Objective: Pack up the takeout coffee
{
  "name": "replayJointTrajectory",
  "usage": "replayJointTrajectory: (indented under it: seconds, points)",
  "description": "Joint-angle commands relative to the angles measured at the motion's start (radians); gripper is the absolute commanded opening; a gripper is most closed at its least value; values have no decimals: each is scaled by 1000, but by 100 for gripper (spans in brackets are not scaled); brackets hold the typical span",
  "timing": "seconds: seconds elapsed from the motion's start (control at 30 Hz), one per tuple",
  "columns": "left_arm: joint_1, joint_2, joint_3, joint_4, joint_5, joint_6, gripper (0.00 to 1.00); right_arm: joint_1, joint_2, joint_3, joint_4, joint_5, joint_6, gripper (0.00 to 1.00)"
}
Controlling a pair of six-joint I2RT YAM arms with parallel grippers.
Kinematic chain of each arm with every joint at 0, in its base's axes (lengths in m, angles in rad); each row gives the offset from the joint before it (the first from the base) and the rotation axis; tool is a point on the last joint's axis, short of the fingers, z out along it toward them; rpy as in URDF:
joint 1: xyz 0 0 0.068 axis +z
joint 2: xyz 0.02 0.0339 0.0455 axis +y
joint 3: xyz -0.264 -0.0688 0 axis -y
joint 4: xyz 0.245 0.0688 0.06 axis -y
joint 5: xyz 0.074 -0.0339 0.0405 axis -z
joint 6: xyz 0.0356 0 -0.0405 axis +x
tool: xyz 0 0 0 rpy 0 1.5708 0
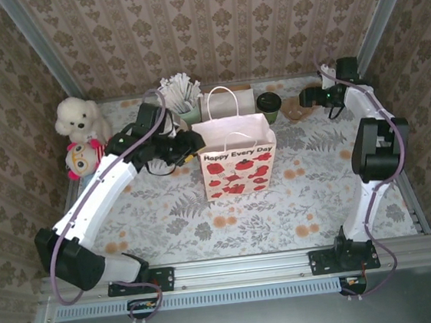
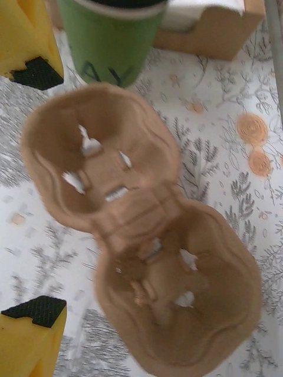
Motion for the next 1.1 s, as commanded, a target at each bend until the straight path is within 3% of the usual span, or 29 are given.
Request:
replayJointTrajectory:
  seconds: [0.0,0.3,0.5,0.73,1.07]
  points:
    - [10,-21,49,-22,15,84,57,7,75,111,-39,-82,-101,93]
    - [150,-218,-86,109,-72,111,99,11,277,357,-168,-140,-63,92]
    - [210,-346,-172,187,-168,119,100,13,321,401,-188,-155,30,92]
    - [246,-421,-237,209,-182,124,100,14,317,396,-292,-73,120,93]
    - [252,-411,-258,220,-151,149,100,16,126,132,-299,30,135,91]
